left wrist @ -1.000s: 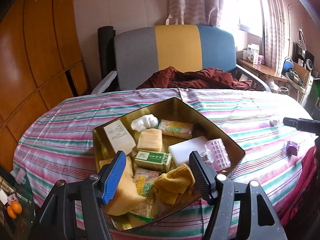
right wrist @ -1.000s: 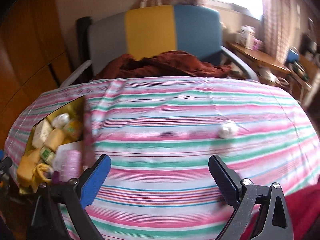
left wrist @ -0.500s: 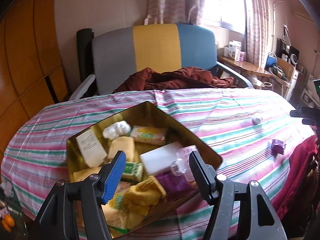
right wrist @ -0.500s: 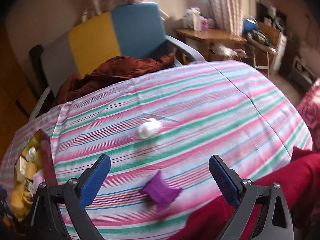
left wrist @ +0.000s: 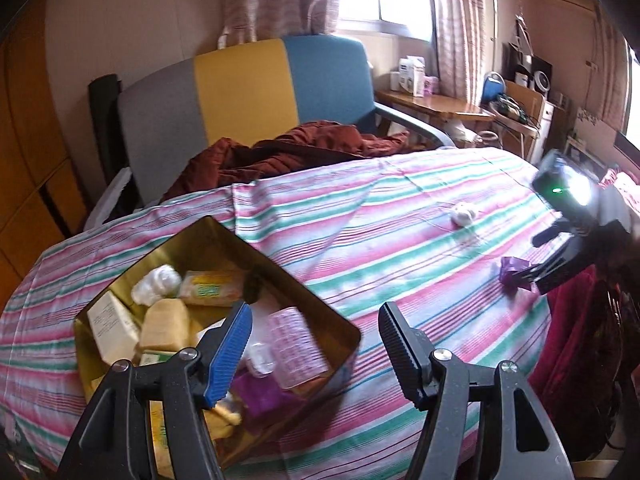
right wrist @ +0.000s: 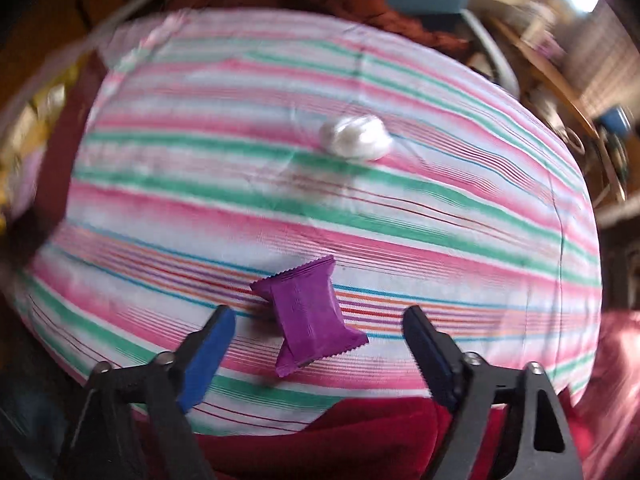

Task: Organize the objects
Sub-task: 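Move the right tool to the purple packet and grasp it, then hold the purple packet in right tool while left tool grasps the last white ball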

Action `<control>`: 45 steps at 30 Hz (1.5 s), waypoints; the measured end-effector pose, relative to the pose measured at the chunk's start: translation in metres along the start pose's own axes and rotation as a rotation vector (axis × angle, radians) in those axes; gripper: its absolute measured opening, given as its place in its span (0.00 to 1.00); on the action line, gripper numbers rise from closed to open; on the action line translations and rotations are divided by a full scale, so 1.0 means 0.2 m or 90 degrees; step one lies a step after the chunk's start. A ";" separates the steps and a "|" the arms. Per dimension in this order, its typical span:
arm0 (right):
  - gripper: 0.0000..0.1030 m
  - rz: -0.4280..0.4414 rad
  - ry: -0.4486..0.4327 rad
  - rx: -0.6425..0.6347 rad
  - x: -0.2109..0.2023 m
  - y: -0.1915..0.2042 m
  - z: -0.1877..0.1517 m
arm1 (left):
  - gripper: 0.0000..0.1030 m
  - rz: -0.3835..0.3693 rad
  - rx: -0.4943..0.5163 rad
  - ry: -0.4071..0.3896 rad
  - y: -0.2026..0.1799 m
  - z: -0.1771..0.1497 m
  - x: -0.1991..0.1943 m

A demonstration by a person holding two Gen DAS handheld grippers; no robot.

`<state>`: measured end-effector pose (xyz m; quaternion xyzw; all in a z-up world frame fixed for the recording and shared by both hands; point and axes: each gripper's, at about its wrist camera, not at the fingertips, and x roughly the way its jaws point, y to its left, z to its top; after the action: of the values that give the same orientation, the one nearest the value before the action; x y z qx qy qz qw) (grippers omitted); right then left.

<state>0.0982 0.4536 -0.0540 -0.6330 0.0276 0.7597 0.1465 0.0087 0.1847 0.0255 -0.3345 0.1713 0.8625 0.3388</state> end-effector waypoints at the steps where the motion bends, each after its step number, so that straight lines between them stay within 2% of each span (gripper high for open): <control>1: 0.80 -0.001 0.013 -0.012 0.02 0.01 0.01 | 0.65 -0.003 0.004 0.003 -0.02 0.01 0.01; 2: 0.77 -0.003 0.026 -0.024 0.05 0.01 0.02 | 0.65 -0.007 0.007 0.005 -0.03 0.01 0.02; 4: 0.61 -0.015 0.044 -0.034 0.08 0.01 0.03 | 0.65 -0.017 0.015 0.010 -0.07 0.03 0.05; 5: 0.44 -0.018 0.056 -0.041 0.10 0.01 0.03 | 0.65 -0.021 0.020 0.011 -0.09 0.04 0.06; 6: 0.35 -0.014 0.063 -0.047 0.11 0.01 0.02 | 0.65 -0.026 0.025 0.013 -0.11 0.06 0.08; 10: 0.35 0.012 0.026 -0.007 0.05 -0.06 -0.03 | 0.65 -0.058 0.031 0.027 -0.20 0.11 0.16; 17: 0.34 0.045 -0.040 0.160 -0.02 -0.29 -0.11 | 0.64 -0.114 0.031 0.066 -0.39 0.19 0.34; 21: 0.34 0.046 -0.072 0.202 -0.07 -0.33 -0.13 | 0.64 -0.139 0.033 0.078 -0.50 0.27 0.47; 24: 0.34 0.055 -0.088 0.227 -0.08 -0.36 -0.13 | 0.63 -0.176 0.005 0.105 -0.56 0.34 0.59; 31: 0.34 0.089 -0.091 0.228 -0.07 -0.36 -0.11 | 0.62 -0.264 -0.047 0.168 -0.70 0.51 0.87; 36: 0.34 0.116 -0.097 0.231 -0.08 -0.36 -0.13 | 0.61 -0.296 -0.059 0.208 -0.84 0.60 1.08; 44: 0.34 0.139 -0.103 0.237 -0.06 -0.38 -0.12 | 0.59 -0.286 -0.049 0.250 -0.99 0.65 1.37; 45: 0.34 0.142 -0.104 0.237 -0.06 -0.38 -0.12 | 0.47 -0.287 -0.037 0.263 -1.02 0.64 1.42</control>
<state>0.1424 0.5184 -0.0366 -0.5246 0.2251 0.8015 0.1779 -0.0635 0.5300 -0.0933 -0.5423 0.1332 0.6837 0.4698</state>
